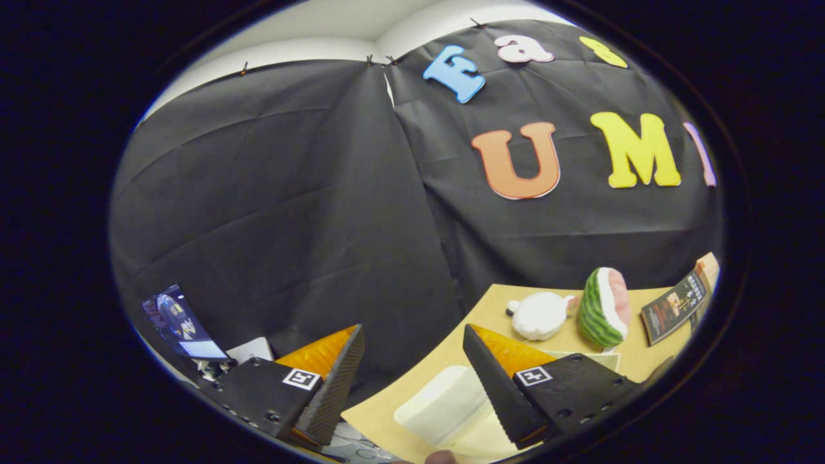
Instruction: Open the storage box then place both shoes into the box .Put the left shoe in first, then the right shoe, with the right side of both shoes facing outward in a uniform manner.
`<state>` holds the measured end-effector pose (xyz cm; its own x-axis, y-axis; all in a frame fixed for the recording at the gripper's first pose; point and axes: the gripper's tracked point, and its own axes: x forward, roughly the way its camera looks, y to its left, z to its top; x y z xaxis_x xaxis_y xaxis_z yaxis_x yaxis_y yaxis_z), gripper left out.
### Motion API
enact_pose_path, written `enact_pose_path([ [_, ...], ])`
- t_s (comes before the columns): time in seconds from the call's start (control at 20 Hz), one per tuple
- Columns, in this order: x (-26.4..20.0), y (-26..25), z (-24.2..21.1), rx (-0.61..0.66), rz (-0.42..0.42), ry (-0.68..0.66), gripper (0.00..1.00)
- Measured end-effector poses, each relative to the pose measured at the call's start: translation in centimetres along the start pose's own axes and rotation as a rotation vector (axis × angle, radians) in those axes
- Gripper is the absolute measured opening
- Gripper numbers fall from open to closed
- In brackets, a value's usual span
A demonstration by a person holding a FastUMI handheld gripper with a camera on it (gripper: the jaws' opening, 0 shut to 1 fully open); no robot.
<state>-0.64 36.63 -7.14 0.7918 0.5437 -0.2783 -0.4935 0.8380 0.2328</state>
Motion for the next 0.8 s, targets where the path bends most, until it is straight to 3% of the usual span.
enact_pose_path([
  [0.25, -7.5, -9.0, 0.8, -0.069, -0.141, -0.066, 0.95],
  [0.5, -17.6, -22.2, 0.5, -0.089, -0.327, -0.114, 0.96],
  [0.65, -23.9, -30.4, -1.3, -0.064, -0.459, -0.113, 0.96],
  [0.8, -27.1, -36.5, -5.5, -0.024, -0.535, -0.063, 0.96],
])
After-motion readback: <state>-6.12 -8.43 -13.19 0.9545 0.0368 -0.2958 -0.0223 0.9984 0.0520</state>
